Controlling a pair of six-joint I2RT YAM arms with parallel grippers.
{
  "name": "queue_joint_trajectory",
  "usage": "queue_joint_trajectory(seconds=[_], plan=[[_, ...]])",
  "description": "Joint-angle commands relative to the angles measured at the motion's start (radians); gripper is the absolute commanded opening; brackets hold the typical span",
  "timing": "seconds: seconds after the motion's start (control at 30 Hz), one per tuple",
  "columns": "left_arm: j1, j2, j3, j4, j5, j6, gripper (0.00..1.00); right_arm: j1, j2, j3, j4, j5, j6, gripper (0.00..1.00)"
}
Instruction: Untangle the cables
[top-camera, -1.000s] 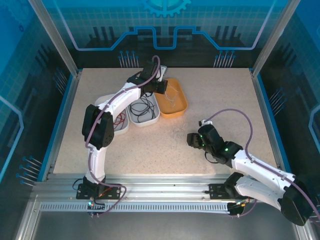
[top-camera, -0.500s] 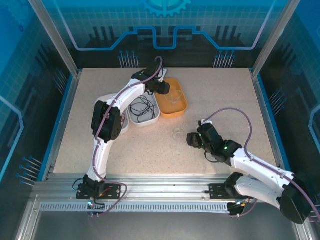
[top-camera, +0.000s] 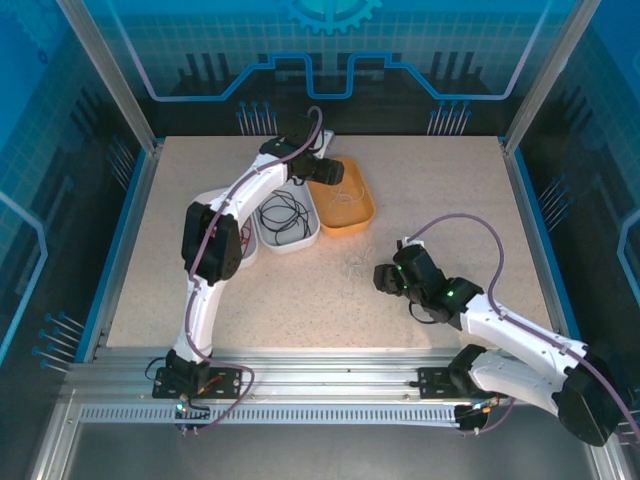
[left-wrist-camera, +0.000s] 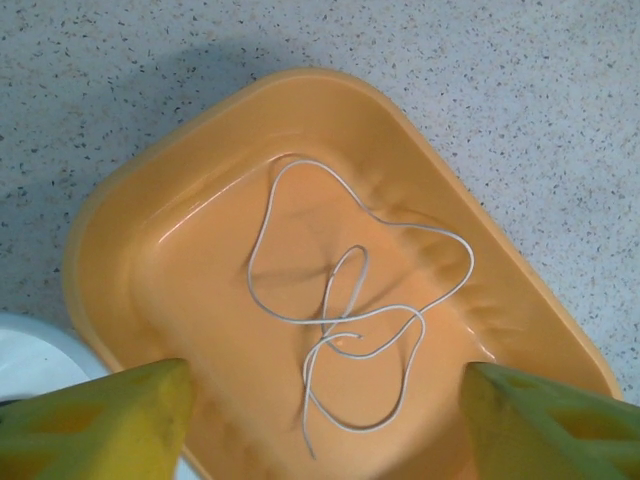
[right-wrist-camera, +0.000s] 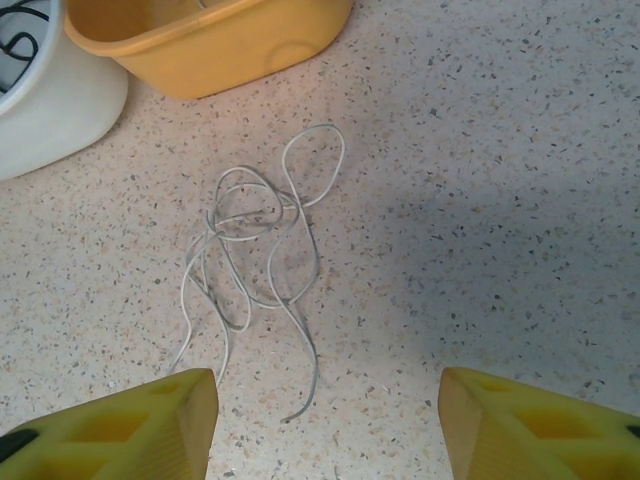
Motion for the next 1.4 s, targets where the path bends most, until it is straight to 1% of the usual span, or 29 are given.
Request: queue_joint_trajectory(seconds=[0.0,0.03,0.13,0.27,0.37,0.43,0.53,0.73,0.93,1.17,1.37], plan=[[0.004,-0.134,-0.071,0.007,0.049,-0.027,0.87,-0.015,0.025,0.044,-0.041,0.003,0.021,0.59],[0.001,-0.169,-0.110,0.028,0.051,-0.031,0.99,-0.017,0.036,0.054,-0.050,0.002,0.022,0.59],[-0.017,-0.289,-0.251,0.097,0.030,-0.042,0.99,-0.017,0.071,0.086,-0.078,-0.007,0.027,0.58],[-0.058,-0.463,-0.470,0.211,-0.050,-0.055,0.99,-0.017,0.129,0.126,-0.100,-0.017,0.028,0.57],[-0.092,-0.613,-0.671,0.331,-0.109,-0.084,0.99,-0.017,0.171,0.156,-0.101,-0.012,0.037,0.56],[-0.106,-0.714,-0.814,0.429,-0.097,-0.134,0.99,-0.019,0.202,0.176,-0.090,-0.006,0.044,0.55],[-0.109,-0.825,-0.972,0.515,-0.044,-0.203,0.99,-0.022,0.261,0.215,-0.096,0.016,0.055,0.54],[-0.113,-0.964,-1.200,0.607,-0.050,-0.328,0.99,-0.027,0.412,0.310,-0.115,0.057,0.057,0.50],[-0.124,-1.032,-1.337,0.645,-0.054,-0.393,0.99,-0.029,0.545,0.419,-0.128,0.108,0.060,0.49],[-0.136,-1.082,-1.413,0.652,-0.078,-0.424,0.99,-0.030,0.685,0.483,-0.096,0.086,0.074,0.42],[-0.143,-1.101,-1.454,0.666,-0.084,-0.440,0.99,-0.032,0.754,0.505,-0.081,0.121,0.096,0.36]])
